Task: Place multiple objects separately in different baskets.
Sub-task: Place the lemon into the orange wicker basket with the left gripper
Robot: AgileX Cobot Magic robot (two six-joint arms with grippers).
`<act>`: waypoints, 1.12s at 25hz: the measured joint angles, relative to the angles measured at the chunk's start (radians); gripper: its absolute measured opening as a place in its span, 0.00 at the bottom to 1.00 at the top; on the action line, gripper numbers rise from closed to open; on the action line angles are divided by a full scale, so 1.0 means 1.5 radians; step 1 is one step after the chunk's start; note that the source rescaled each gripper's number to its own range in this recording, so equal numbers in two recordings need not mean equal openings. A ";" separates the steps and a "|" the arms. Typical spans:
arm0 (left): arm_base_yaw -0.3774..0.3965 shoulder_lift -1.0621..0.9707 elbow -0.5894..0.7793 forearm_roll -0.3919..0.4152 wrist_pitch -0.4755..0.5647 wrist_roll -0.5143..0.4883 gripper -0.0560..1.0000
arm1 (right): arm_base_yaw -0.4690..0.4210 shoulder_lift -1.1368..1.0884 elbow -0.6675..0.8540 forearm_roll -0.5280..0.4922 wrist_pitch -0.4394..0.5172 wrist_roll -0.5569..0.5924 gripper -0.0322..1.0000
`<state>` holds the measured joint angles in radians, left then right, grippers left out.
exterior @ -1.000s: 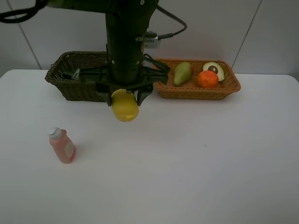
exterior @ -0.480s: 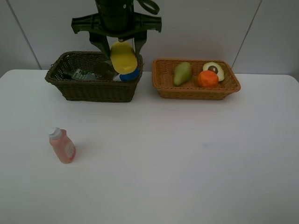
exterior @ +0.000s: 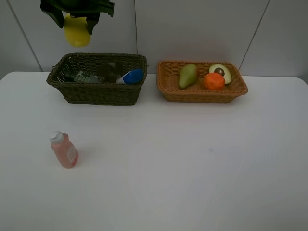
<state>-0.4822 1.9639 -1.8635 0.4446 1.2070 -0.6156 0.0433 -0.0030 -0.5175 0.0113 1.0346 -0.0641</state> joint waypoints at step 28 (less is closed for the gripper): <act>0.074 0.156 0.000 0.003 -0.183 0.052 0.79 | 0.000 0.000 0.000 0.000 0.000 0.000 1.00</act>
<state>-0.3706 2.1984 -1.8635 0.4486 0.9319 -0.5377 0.0433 -0.0030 -0.5175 0.0113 1.0346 -0.0641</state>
